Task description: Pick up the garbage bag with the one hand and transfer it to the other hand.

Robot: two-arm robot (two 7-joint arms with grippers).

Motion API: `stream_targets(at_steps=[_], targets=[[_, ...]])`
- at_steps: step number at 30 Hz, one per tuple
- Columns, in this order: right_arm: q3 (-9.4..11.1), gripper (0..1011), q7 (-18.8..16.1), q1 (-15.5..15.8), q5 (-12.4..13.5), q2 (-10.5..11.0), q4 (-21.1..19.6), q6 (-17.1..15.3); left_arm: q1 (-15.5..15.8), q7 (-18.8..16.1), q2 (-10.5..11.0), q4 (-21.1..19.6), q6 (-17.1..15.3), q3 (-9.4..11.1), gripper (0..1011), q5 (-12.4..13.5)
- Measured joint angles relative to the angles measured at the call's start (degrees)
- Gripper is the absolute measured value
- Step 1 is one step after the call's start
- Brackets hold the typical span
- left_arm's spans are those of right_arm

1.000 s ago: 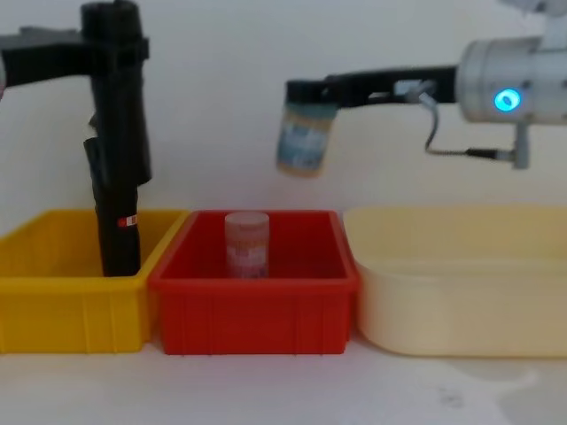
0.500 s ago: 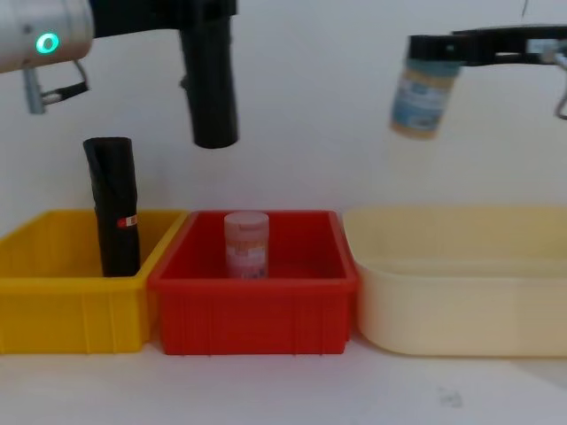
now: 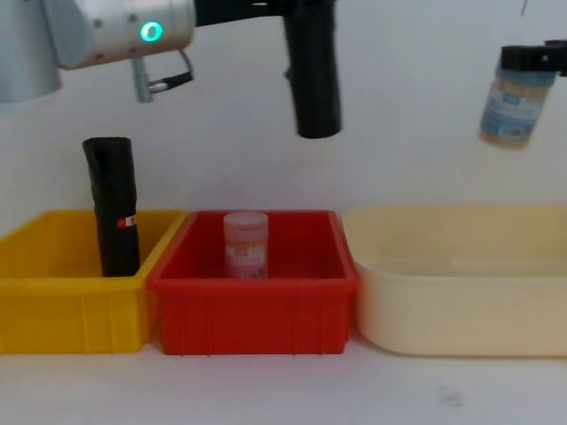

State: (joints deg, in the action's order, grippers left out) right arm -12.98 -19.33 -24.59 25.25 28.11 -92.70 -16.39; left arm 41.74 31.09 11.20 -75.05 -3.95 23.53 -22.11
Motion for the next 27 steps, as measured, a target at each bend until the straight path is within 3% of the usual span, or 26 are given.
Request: stream_targets(at_steps=[8, 13, 15, 16, 17, 23, 27], targets=[[-0.75, 658, -0.62, -1.35, -0.28, 1.50, 2.43, -1.55, 4.66, 5.33, -4.52, 8.01, 2.65, 2.56, 460, -2.23], [-2.53, 658, -1.63, -3.54, -1.34, 1.63, 5.55, -2.24, 7.51, 9.06, -7.29, 13.88, 4.68, 3.65, 460, -3.71], [-2.95, 658, -1.91, -4.13, -1.67, 1.61, 6.33, -2.42, 9.73, 11.70, -9.45, 18.81, 6.30, 4.25, 460, -4.78], [-3.32, 658, -2.08, -4.62, -1.94, 1.59, 7.07, -2.56, 9.73, 11.70, -9.45, 18.81, 6.30, 4.25, 460, -4.78], [-3.71, 670, -2.30, -5.04, -2.18, 1.56, 7.68, -2.67, 10.89, 12.82, -10.57, 21.46, 7.06, 4.52, 460, -5.23], [-4.64, 827, -2.80, -6.18, -2.78, 1.48, 9.32, -2.98, 14.07, 16.45, -13.60, 28.66, 9.59, 5.19, 460, -6.69], [-5.12, 944, -3.07, -6.83, -3.18, 1.44, 10.21, -3.14, 15.41, 17.90, -14.84, 31.70, 10.60, 5.46, 460, -7.30]])
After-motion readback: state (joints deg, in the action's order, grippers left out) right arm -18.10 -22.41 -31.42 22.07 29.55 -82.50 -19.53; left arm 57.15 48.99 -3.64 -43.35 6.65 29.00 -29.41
